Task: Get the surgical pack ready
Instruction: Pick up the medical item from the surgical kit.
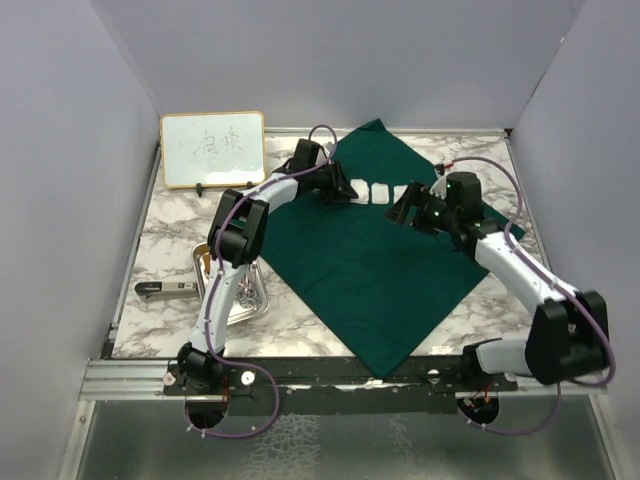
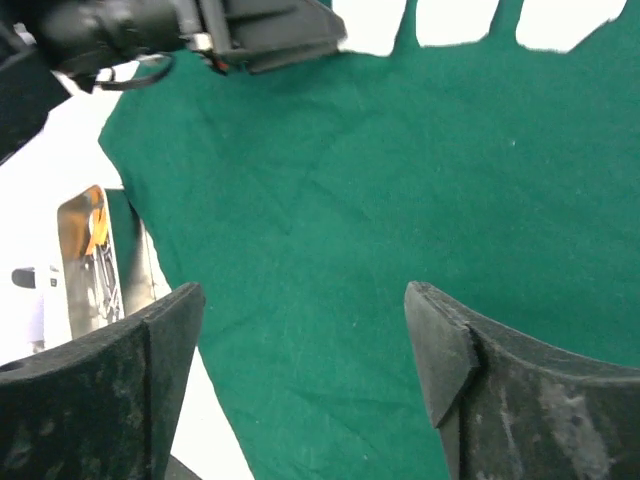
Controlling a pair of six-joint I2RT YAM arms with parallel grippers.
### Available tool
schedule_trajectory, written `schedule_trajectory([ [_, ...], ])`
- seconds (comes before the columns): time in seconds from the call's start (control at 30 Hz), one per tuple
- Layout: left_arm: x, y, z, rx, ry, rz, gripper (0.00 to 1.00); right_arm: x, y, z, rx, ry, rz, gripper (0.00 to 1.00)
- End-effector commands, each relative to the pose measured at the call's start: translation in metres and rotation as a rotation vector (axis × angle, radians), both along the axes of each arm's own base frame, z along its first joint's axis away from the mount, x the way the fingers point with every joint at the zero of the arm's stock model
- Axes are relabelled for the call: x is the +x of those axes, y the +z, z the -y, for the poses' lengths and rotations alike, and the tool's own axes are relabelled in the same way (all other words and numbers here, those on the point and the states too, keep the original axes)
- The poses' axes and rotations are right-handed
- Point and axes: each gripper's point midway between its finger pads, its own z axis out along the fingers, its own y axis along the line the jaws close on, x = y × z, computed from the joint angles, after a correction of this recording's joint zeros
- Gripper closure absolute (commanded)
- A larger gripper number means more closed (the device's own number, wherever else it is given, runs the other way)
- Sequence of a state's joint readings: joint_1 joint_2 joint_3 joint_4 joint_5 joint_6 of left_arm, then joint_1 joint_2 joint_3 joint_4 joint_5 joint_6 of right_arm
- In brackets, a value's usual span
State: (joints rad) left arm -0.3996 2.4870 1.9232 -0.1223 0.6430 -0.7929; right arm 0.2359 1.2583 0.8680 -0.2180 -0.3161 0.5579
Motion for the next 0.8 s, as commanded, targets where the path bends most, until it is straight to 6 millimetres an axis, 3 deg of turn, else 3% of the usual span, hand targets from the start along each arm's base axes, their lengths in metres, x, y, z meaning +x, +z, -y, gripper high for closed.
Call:
schedule_trajectory([
  [0.0, -0.004, -0.019, -0.018, 0.100, 0.038, -0.029, 0.61, 0.034, -0.007, -0.017, 0.218, -0.036, -0.096, 0.22],
  [0.07, -0.003, -0.020, -0.018, 0.095, 0.038, -0.033, 0.61, 0.047, -0.022, -0.020, 0.268, -0.060, -0.137, 0.26],
  [0.3, -0.004, -0.034, -0.019, 0.107, 0.040, -0.063, 0.66, 0.089, -0.041, -0.043, 0.398, -0.024, -0.192, 0.35],
  [0.77, -0.006, -0.036, -0.023, 0.120, 0.044, -0.069, 0.70, 0.131, -0.105, -0.053, 0.426, -0.043, -0.264, 0.47],
])
